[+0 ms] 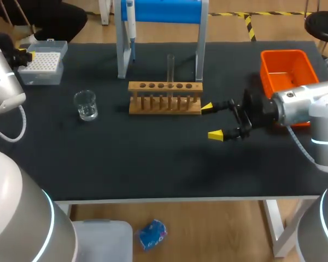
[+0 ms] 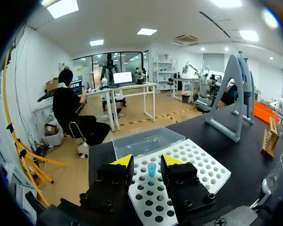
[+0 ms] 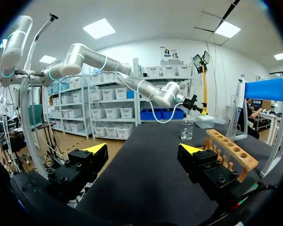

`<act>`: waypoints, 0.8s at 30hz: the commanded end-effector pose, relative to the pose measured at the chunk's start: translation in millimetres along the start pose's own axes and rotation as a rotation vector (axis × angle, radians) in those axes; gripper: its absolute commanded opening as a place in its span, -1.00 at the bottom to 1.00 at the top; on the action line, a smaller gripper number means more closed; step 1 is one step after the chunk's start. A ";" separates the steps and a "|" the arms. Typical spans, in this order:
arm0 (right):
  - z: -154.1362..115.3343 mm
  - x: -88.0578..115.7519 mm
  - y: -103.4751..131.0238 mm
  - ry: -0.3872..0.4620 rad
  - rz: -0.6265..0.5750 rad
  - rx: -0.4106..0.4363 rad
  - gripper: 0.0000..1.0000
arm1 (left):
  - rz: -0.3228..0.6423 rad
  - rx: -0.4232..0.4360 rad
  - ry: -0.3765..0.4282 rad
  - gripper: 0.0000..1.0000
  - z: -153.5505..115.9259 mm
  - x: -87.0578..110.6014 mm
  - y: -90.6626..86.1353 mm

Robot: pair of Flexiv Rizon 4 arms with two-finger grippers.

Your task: Invert the test tube, pick up the pipette, mount the tip to pipette, aspirate from beaker and dispense into the tube, eject the tip, return the pipette, and cap with the stopper.

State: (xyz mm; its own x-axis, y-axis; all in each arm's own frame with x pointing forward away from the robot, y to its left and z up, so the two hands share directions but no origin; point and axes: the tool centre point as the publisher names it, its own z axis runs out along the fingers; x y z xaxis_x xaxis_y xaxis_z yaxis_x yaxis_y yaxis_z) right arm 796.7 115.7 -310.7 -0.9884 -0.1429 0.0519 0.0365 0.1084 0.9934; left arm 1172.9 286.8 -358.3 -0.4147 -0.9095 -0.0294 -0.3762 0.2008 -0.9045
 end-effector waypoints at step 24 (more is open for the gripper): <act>-0.1 0.6 -0.2 -0.001 -0.001 0.001 1.00 | 0.000 -0.021 0.019 -0.72 6.3 -5.7 1.9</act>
State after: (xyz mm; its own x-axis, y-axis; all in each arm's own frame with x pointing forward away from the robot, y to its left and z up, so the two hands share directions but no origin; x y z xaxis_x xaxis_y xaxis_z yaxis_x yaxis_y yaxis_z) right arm 796.7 115.7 -310.7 -0.9884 -0.1428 0.0519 0.0365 0.1083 0.9935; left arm 1174.0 286.7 -362.1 -0.4192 -0.9074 -0.0293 -0.3838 0.2064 -0.9001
